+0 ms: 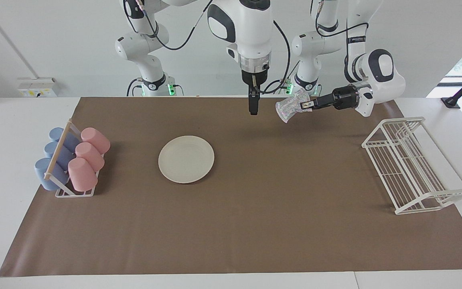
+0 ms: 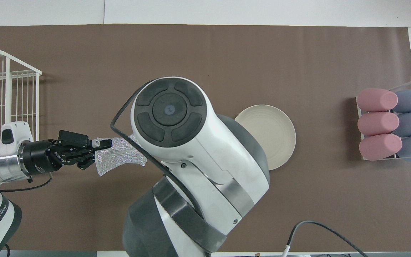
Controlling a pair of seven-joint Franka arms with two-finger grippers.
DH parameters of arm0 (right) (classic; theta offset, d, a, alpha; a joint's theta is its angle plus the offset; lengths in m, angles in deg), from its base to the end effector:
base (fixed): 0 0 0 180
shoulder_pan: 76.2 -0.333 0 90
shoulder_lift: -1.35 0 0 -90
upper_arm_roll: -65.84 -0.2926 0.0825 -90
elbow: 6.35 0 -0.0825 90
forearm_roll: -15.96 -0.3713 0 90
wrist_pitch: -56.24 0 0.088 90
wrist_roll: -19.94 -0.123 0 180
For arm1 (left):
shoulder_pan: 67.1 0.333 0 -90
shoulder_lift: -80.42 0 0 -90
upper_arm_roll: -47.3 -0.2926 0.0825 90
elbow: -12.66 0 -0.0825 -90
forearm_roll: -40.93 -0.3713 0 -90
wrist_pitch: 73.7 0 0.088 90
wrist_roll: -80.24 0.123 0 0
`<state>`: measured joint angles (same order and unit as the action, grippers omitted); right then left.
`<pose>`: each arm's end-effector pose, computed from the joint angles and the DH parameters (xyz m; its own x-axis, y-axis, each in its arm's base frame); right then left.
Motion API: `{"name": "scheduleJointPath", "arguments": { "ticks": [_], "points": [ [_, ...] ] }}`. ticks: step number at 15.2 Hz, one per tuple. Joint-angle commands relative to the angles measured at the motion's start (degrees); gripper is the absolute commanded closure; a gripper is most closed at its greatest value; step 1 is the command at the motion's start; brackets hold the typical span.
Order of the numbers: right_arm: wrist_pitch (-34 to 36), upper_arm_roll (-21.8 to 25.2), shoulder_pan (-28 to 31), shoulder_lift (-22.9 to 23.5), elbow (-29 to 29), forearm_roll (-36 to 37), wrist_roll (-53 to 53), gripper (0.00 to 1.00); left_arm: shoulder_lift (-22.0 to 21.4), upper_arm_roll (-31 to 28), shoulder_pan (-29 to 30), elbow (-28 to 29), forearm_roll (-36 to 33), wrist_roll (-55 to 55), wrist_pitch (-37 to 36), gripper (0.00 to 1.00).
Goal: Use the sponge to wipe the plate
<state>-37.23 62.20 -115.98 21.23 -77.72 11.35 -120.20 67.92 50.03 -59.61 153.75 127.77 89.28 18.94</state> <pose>0.4650 0.4437 0.5359 -0.1264 -0.9874 -0.0953 -0.9911 0.1218 0.0531 0.4365 -0.0830 0.4046 0.8638 0.1149 -0.4906 0.4965 -0.0290 0.8675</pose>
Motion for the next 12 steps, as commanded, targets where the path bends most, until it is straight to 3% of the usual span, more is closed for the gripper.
{"name": "scheduleJointPath", "arguments": {
  "ticks": [1,12],
  "points": [
    [-0.9,-0.1,-0.6,0.9,1.2,-0.4,-0.8,0.00,-1.0,-0.5,-2.7,1.7,1.8,3.7,-0.5,1.00],
    [-1.5,-0.1,-1.8,2.4,1.4,0.7,-0.2,0.00,-0.3,-0.4,-5.5,1.6,5.4,4.4,-1.7,1.00]
  ]
}}
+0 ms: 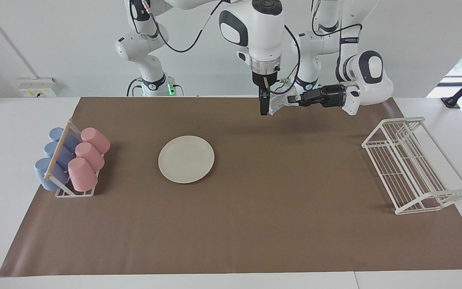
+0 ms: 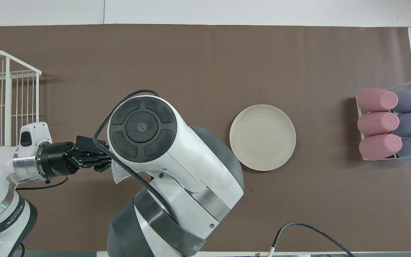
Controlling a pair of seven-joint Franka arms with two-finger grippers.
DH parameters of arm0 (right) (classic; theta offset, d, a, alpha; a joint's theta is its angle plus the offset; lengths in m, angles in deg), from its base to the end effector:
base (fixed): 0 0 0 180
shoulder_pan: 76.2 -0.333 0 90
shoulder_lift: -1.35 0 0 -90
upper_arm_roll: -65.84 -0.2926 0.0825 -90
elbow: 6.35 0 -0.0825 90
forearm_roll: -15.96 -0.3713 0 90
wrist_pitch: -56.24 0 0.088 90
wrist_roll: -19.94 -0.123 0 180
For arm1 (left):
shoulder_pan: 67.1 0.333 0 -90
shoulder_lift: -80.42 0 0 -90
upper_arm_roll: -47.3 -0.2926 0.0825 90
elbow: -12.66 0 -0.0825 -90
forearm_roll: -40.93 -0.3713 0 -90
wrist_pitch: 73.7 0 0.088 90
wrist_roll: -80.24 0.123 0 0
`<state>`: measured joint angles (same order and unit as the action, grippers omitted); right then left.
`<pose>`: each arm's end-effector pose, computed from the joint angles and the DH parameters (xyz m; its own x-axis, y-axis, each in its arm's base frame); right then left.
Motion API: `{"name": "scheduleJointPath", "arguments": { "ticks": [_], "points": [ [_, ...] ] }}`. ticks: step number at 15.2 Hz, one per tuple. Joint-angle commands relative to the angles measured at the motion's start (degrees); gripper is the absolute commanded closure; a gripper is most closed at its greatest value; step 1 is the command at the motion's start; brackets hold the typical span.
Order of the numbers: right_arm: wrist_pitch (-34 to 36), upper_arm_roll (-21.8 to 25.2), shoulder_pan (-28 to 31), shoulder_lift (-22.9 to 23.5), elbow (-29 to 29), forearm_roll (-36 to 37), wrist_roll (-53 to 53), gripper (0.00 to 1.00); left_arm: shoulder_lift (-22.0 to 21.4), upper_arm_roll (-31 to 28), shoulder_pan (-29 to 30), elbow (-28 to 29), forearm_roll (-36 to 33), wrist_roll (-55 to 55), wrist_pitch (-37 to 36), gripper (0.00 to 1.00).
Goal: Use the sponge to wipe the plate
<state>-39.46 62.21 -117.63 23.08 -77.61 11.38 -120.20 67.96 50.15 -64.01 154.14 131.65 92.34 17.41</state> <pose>0.4605 0.4640 0.5196 -0.1016 -0.9895 -0.1025 -0.9941 0.0970 0.0487 0.4297 -0.1198 0.4097 0.8911 0.0312 -0.4528 0.4530 0.0011 0.8915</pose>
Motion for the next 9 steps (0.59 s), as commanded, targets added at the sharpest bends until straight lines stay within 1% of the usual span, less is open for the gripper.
{"name": "scheduleJointPath", "arguments": {
  "ticks": [1,6,9],
  "points": [
    [0.7,-0.1,-0.2,0.5,1.4,0.6,-0.2,0.00,-0.4,-0.5,-1.3,1.3,1.5,1.4,0.1,1.00],
    [0.9,-0.1,-0.3,0.5,1.3,0.6,-0.2,0.00,-0.5,-0.6,-1.7,1.3,1.6,1.4,-0.1,1.00],
    [1.0,-0.1,-0.3,0.5,1.3,0.6,-0.2,0.00,-0.3,-0.3,-2.0,1.1,1.6,1.4,0.9,1.00]
  ]
}}
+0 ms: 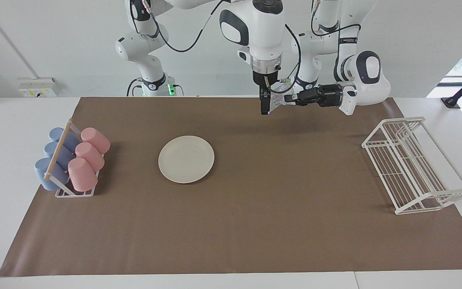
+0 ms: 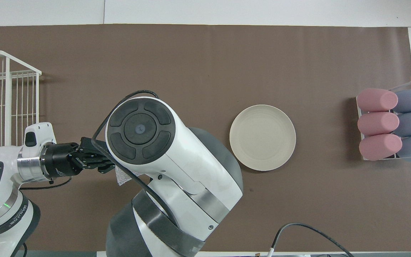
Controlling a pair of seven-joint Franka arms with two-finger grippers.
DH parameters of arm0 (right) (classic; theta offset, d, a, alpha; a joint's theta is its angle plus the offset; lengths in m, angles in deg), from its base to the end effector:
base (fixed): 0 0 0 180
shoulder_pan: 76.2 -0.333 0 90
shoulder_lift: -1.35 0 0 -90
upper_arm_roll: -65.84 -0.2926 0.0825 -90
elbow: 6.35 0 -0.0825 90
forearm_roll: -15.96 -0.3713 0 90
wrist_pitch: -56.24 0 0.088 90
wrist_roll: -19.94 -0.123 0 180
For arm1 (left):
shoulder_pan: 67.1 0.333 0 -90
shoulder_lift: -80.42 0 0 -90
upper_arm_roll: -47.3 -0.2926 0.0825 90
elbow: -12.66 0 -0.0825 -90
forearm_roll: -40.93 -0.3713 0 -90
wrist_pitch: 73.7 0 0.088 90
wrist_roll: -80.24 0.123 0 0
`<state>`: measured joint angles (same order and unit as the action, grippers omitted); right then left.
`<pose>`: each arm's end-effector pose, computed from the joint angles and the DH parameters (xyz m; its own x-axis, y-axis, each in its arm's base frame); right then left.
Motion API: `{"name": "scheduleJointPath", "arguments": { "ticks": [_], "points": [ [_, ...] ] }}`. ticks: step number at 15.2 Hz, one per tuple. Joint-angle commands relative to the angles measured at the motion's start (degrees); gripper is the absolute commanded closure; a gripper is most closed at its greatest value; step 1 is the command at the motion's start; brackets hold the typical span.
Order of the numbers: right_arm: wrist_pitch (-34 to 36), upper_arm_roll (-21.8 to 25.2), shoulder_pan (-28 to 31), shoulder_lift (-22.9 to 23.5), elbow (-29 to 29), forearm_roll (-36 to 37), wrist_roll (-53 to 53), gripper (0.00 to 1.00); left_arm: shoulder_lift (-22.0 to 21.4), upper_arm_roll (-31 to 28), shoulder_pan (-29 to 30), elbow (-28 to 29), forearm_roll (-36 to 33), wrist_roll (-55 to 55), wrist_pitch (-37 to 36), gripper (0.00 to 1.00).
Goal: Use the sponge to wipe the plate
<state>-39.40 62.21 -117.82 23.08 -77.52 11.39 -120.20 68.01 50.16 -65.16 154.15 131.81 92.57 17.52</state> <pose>0.4589 0.4654 0.5202 -0.0981 -0.9898 -0.1028 -0.9944 0.0936 0.0483 0.4276 -0.1283 0.4094 0.8928 0.0156 -0.4502 0.4503 -0.0058 0.8929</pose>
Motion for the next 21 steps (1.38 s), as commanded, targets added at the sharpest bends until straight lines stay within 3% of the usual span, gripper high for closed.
{"name": "scheduleJointPath", "arguments": {
  "ticks": [1,17,18,19,21],
  "points": [
    [0.9,-0.1,-0.1,0.5,1.3,0.6,-0.2,0.00,-0.3,-0.3,-0.7,1.1,1.4,1.1,0.7,1.00],
    [-1.7,-0.1,-3.0,0.5,0.5,0.4,-0.2,0.02,-0.3,-0.3,-1.9,1.1,1.7,1.3,1.0,1.00],
    [-1.8,-0.2,-3.1,0.4,0.0,0.5,-0.2,0.12,-0.4,-0.4,-1.9,1.1,1.7,1.2,0.7,1.00],
    [-2.1,-0.1,-3.1,0.4,-0.2,0.4,0.0,0.30,-0.4,-0.4,-1.9,1.2,1.7,1.3,0.7,1.00],
    [-2.5,-0.1,-3.0,0.4,-0.2,0.1,0.0,0.85,-0.4,-0.4,-1.9,1.2,1.7,1.3,0.8,1.00]
  ]
}}
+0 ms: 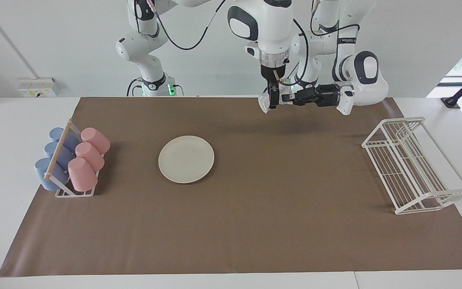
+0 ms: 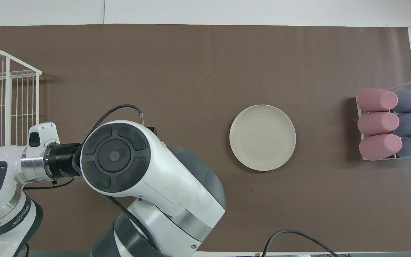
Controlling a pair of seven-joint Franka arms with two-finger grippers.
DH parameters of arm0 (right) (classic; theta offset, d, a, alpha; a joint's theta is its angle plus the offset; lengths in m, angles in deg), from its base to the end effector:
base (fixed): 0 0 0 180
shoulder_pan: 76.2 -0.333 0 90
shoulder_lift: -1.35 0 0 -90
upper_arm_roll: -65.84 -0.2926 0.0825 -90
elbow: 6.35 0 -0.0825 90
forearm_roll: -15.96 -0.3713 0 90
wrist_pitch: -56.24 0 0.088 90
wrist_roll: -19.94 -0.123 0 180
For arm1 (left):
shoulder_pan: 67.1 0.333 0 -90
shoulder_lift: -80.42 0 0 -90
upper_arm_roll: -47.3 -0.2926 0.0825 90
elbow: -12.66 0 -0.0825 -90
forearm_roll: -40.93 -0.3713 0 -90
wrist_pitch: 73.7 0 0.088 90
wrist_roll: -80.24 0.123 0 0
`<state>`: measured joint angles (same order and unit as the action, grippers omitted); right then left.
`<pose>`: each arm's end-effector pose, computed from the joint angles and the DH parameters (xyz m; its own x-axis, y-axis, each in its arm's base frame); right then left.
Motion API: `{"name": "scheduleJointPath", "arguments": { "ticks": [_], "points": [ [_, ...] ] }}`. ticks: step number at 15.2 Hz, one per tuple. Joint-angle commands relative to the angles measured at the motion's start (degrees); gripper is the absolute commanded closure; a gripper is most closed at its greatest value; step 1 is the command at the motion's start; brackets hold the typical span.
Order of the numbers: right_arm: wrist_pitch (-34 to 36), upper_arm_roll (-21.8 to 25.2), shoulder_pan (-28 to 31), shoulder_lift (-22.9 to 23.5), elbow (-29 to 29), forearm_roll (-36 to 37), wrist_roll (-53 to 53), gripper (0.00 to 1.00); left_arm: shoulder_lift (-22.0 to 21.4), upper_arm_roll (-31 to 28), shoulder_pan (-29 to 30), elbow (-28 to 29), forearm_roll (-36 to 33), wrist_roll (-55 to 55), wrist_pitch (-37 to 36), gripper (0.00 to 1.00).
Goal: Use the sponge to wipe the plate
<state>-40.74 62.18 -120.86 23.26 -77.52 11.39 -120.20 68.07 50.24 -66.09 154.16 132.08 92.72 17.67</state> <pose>0.4358 0.4916 0.5204 -0.0460 -0.9919 -0.1185 -0.9985 0.0420 0.0356 0.4259 -0.1356 0.4091 0.8935 0.0036 -0.4490 0.4490 -0.0100 0.8935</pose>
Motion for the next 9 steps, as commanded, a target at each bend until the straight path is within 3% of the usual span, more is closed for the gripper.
{"name": "scheduleJointPath", "arguments": {
  "ticks": [1,7,8,9],
  "points": [
    [-1.2,0.0,0.3,0.2,-0.2,-0.1,0.0,1.00,-0.5,-0.5,-1.0,1.1,1.4,1.1,0.6,1.00],
    [-1.1,0.1,1.2,0.2,-0.4,0.0,1.5,1.00,-0.5,-0.5,-1.0,1.1,1.3,1.1,0.2,1.00],
    [-1.1,0.3,1.2,0.2,-0.7,0.0,2.2,1.00,-0.5,-0.5,-1.0,1.1,1.2,1.1,0.1,0.96],
    [-1.2,0.6,1.3,0.1,-1.3,0.0,2.8,1.00,-0.5,-0.5,-1.0,1.1,1.2,1.1,0.2,0.18]
  ]
}}
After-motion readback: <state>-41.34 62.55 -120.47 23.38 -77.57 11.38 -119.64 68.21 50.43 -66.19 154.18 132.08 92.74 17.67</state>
